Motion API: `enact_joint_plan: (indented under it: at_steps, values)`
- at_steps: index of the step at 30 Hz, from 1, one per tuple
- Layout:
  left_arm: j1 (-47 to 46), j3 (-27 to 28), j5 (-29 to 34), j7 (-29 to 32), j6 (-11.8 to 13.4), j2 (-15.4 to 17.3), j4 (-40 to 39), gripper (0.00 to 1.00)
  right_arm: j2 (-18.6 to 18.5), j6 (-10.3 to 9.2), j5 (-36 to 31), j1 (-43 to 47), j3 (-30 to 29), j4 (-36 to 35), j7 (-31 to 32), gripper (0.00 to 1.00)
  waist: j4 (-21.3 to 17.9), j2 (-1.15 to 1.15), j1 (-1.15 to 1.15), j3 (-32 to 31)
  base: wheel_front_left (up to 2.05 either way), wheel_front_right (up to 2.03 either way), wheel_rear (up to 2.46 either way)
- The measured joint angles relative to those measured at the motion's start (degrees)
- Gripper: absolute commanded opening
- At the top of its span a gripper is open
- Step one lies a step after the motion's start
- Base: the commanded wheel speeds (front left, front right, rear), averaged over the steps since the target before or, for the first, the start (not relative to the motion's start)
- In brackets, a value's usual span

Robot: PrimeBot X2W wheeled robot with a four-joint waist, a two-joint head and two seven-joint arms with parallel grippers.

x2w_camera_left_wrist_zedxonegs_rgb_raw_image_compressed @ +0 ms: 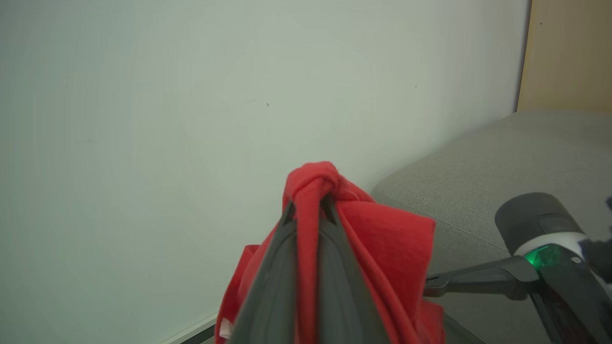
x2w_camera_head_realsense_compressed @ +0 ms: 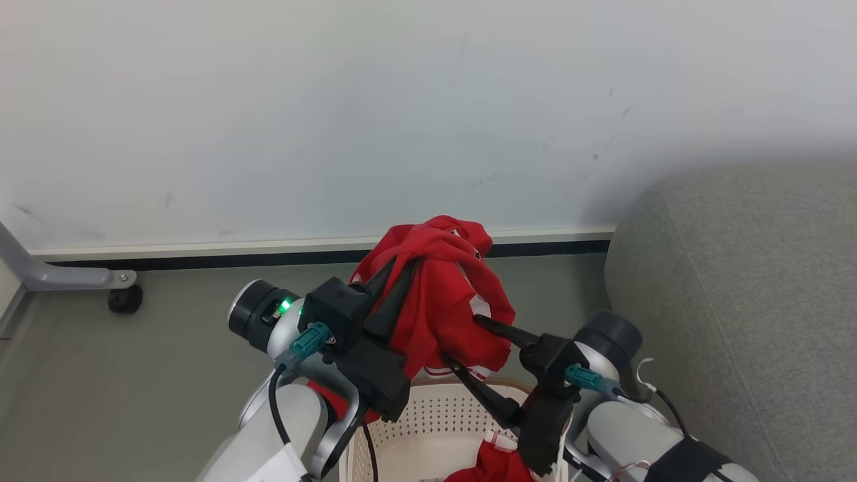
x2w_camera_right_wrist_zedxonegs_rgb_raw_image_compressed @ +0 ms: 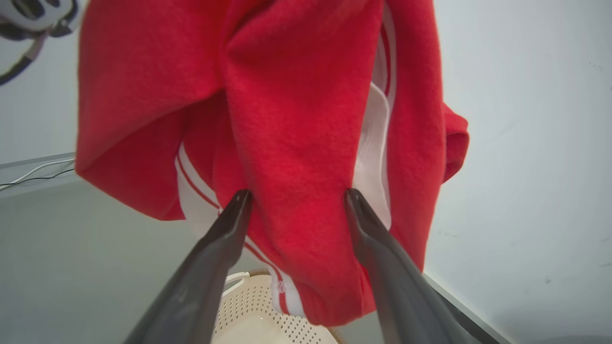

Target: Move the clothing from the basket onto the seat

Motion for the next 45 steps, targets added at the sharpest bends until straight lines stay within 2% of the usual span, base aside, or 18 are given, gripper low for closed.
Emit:
enact_joint_plan:
  at_steps: [6,14,15,16,18,19,28,29,31,32,33,34,45]
  values:
    - [-0.01,-0.36,-0.05,0.68,0.00,-0.05,-1.21,0.00,1.15,0.00,2.19,-2.98,3.25,1.81,-0.01,1.00,0.52,0.00,0.00,0.22,0.00,0.00,0.00]
    - [-0.01,-0.96,-0.15,1.69,0.00,-0.52,-1.99,0.00,4.66,0.00,4.57,-7.25,7.51,5.88,-0.02,1.00,1.24,0.00,0.00,0.56,0.00,0.00,0.00]
    - [-0.01,-1.05,-0.19,1.75,-0.01,-0.64,-2.04,0.00,5.06,0.00,5.34,-7.93,8.83,6.82,-0.02,0.69,1.44,0.00,0.00,0.66,0.00,0.00,0.00]
    - [-0.01,-1.08,-0.26,1.98,-0.01,-0.68,-2.07,0.00,5.14,0.00,5.65,-8.05,9.36,7.11,-0.02,0.49,1.54,0.00,0.00,0.70,0.00,0.00,0.00]
    - [-0.01,-1.07,-0.53,2.20,0.00,-0.70,-2.09,0.00,5.26,0.00,6.04,-8.12,10.46,7.58,-0.03,0.19,1.71,0.00,0.00,0.79,0.00,0.00,0.00]
    - [-0.01,-1.03,-0.57,2.25,0.00,-0.69,-2.09,0.00,5.34,0.00,6.45,-8.14,10.90,7.80,-0.03,0.00,1.77,0.00,0.00,0.83,0.00,0.00,0.00]
    - [1.86,1.04,-1.16,2.42,1.08,0.68,-2.08,0.00,5.37,0.00,10.65,-9.16,11.68,8.71,-0.09,0.00,0.40,0.00,0.00,1.00,0.00,0.00,0.00]
    - [2.18,1.13,-1.16,2.41,1.16,0.70,-2.09,0.19,5.30,0.00,11.02,-9.16,11.37,8.70,-0.09,0.00,0.11,0.00,0.00,1.01,0.00,0.00,0.00]
    - [2.58,1.35,-1.21,2.41,1.54,0.85,-2.11,0.42,5.05,0.00,12.33,-9.16,10.40,8.45,-0.09,0.00,-0.52,0.00,0.00,1.03,0.00,0.00,0.00]
    - [2.77,1.51,-1.31,2.40,1.55,0.90,-2.18,0.60,4.89,0.00,12.87,-9.16,9.80,8.18,-0.09,0.00,-0.86,0.00,0.00,1.04,0.00,0.00,0.00]
    - [3.15,1.68,-1.48,2.21,1.59,0.92,-2.35,0.85,4.64,0.00,13.25,-9.16,9.15,7.84,-0.09,0.00,-1.22,0.00,0.00,1.05,0.00,0.00,0.00]
    - [3.53,1.78,-1.83,2.13,1.66,0.97,-2.46,1.00,4.32,0.00,13.65,-9.18,8.61,7.53,-0.09,0.00,-1.59,0.00,0.00,1.05,0.00,0.00,0.00]
    - [6.23,2.75,-3.16,0.55,2.11,1.53,-3.35,1.00,0.02,0.00,16.37,-9.23,1.11,5.54,-0.09,0.00,-6.36,0.00,-0.01,1.03,0.00,0.00,0.00]
